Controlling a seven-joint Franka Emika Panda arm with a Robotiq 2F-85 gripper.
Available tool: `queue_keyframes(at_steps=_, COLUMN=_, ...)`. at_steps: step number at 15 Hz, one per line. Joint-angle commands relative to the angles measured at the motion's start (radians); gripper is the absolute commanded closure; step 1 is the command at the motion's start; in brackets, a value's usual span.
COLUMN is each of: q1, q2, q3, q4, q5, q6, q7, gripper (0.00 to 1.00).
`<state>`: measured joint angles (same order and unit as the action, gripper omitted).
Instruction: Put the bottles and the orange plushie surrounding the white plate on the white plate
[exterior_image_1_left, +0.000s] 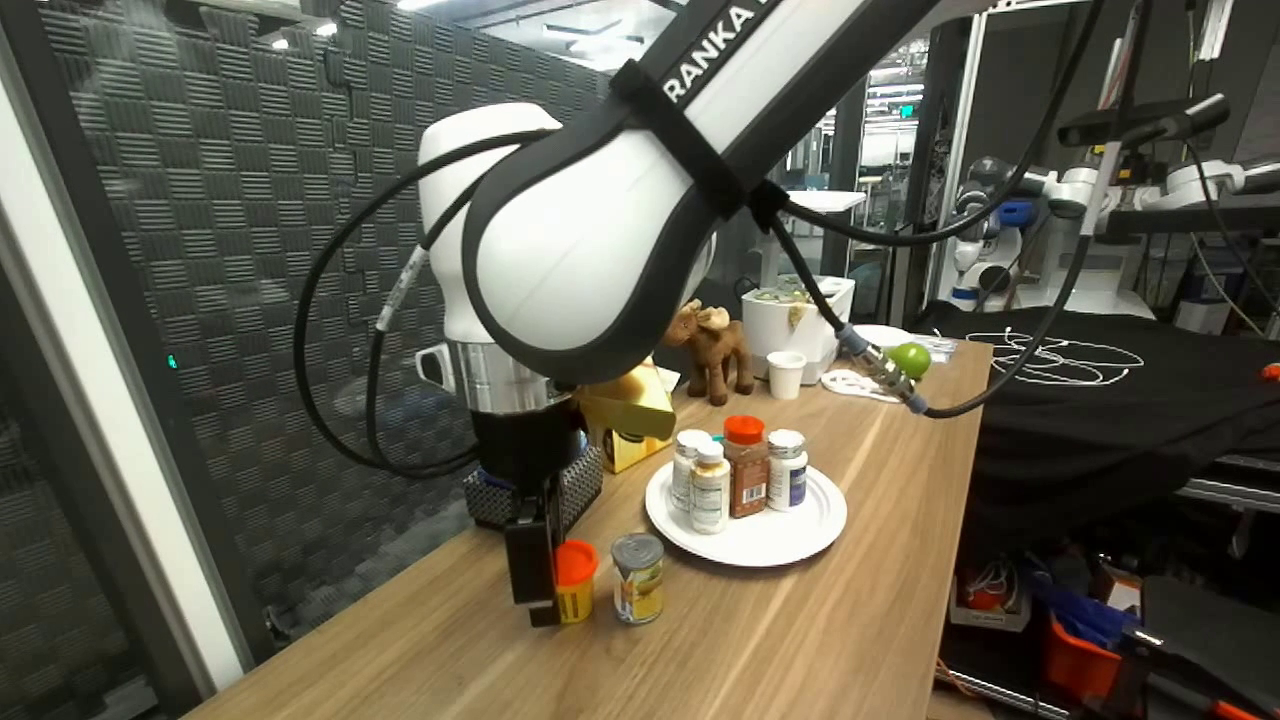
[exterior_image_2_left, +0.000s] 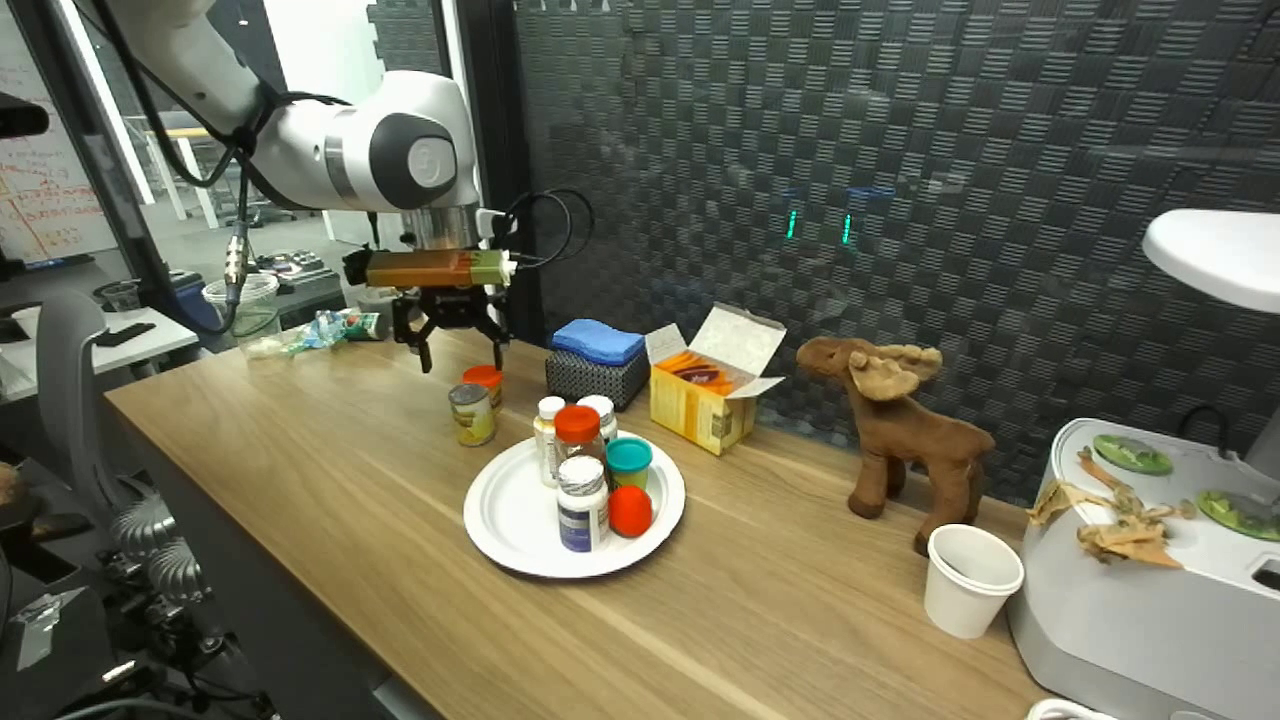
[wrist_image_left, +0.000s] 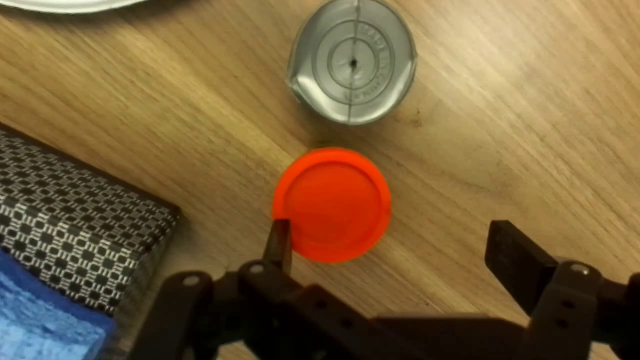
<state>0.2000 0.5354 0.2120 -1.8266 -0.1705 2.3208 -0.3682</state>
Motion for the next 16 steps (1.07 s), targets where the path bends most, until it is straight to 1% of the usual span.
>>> queue_keyframes(at_steps=1, q1=0.003, q2=-0.022, q3=0.0, q4=-0.007, q5=-0.015, q6=0.015, q7=-0.003, gripper=0.0)
queue_keyframes(at_steps=5, q1=0.0, q2=-0.025, q3=-0.004, q4=-0.005, q5=-0.018, q6=0.047, q7=0.001, gripper=0.0)
queue_keyframes(at_steps=10, q1=-0.004, q2=-0.026, q3=-0.029, q4=-0.002, q5=-0.037, q6=0.072, q7=0.015, gripper=0.0)
queue_keyframes(at_steps=13, q1=-0.01, q2=-0.024, q3=-0.039, q4=0.0, q5=-0.039, q6=0.051, q7=0.009, gripper=0.0)
queue_keyframes(at_steps=16, q1=-0.027, q2=-0.019, q3=-0.03, q4=0.004, q5=-0.018, q6=0.009, q7=-0.017, gripper=0.0)
